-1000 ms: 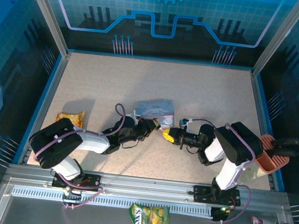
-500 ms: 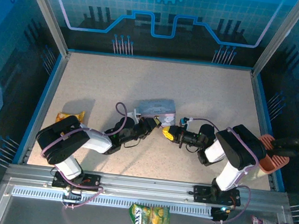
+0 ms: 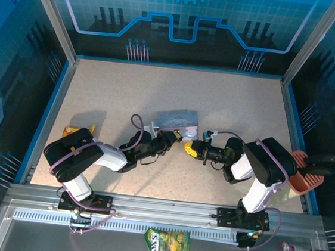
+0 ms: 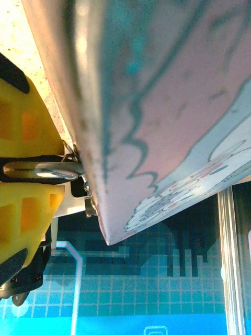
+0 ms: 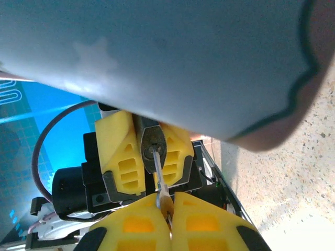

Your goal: Unlock the padlock with the key

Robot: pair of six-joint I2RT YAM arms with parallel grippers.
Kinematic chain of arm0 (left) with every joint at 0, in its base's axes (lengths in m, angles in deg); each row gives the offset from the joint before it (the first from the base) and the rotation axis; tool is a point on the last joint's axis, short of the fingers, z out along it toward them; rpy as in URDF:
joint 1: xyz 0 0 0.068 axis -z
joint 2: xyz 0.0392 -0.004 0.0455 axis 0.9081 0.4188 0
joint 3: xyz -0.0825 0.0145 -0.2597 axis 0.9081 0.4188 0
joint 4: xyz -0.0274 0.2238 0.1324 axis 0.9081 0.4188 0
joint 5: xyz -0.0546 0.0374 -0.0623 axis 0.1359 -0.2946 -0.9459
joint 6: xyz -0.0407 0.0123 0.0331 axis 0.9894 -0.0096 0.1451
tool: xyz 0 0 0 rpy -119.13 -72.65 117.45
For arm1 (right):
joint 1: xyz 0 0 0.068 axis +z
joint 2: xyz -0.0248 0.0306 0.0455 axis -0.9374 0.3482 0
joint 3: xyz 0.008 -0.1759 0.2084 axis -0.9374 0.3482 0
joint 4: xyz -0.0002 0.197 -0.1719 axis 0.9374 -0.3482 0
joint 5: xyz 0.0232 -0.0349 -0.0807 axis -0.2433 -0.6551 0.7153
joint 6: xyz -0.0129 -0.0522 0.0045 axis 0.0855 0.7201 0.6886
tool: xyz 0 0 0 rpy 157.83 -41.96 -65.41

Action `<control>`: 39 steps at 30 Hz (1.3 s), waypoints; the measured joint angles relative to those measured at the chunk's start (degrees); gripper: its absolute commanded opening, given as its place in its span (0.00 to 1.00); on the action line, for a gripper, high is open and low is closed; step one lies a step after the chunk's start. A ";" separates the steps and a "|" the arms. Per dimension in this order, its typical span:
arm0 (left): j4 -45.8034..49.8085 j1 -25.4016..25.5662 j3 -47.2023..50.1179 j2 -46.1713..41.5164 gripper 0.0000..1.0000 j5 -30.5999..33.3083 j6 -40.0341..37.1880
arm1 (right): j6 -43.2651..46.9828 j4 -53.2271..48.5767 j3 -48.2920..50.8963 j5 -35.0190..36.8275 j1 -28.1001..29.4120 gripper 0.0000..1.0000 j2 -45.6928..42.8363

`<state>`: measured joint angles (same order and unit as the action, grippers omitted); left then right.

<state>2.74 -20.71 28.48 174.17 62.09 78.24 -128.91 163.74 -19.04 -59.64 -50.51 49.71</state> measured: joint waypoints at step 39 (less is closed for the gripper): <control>-3.43 -0.15 -0.02 2.60 0.00 -1.36 -3.52 | -4.46 0.04 -1.05 -3.58 -1.55 0.00 1.62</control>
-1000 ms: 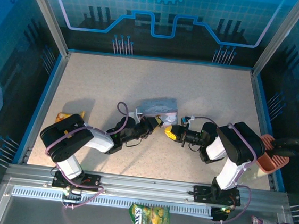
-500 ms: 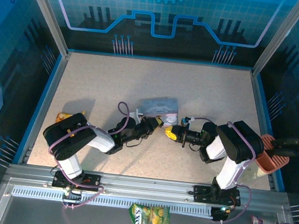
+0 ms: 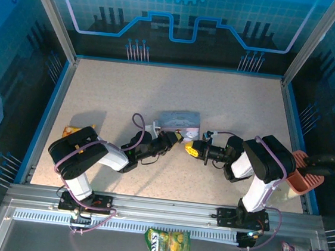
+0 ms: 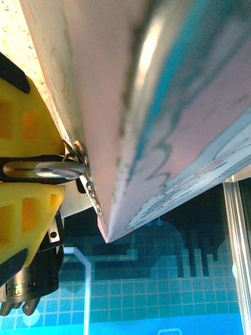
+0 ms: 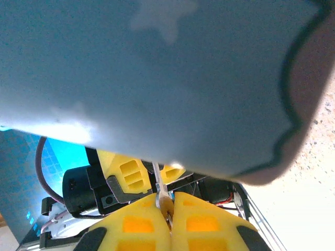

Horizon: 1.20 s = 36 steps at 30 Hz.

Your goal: Unlock the padlock with the key

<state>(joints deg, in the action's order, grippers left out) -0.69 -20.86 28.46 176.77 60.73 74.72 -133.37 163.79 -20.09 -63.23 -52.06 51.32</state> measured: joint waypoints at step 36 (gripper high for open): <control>-0.98 -0.83 0.00 0.17 0.00 -3.93 0.02 | 3.82 -1.55 -0.15 -3.23 -1.14 0.00 -1.31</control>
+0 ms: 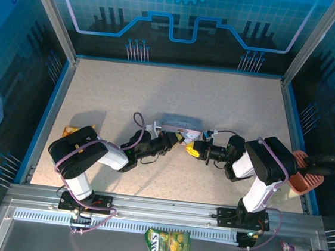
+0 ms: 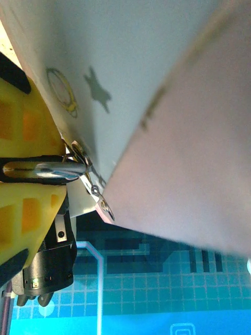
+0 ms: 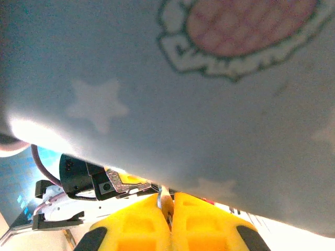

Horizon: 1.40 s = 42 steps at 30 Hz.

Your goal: Unlock the padlock with the key

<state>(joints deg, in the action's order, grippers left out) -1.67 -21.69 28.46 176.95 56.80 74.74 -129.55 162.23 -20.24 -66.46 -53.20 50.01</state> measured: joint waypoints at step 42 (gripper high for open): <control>-2.01 2.97 1.33 0.55 0.00 1.46 0.09 | 3.98 -1.22 4.09 12.28 0.59 0.00 -5.92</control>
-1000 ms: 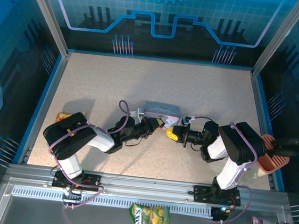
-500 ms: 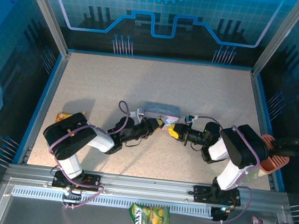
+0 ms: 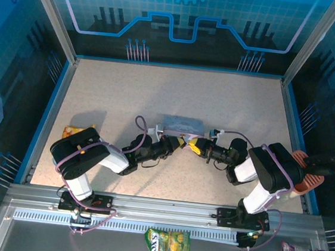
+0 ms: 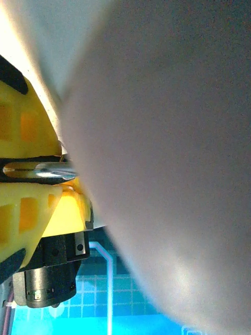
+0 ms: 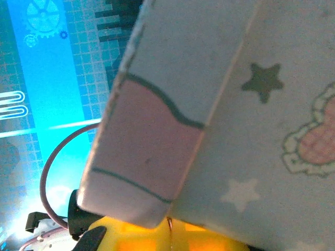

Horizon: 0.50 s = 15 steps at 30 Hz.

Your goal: Unlock the padlock with the key

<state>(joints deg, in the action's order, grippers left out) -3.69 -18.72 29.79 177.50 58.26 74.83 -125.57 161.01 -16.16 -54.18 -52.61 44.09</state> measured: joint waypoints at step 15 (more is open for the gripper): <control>-1.44 5.31 1.09 0.42 0.00 10.54 6.01 | 1.86 0.66 7.65 29.83 13.57 0.00 -6.40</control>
<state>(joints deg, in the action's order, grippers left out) -5.13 -13.41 30.88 177.91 68.80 80.84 -123.71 161.66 -8.51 -24.35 -39.04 37.69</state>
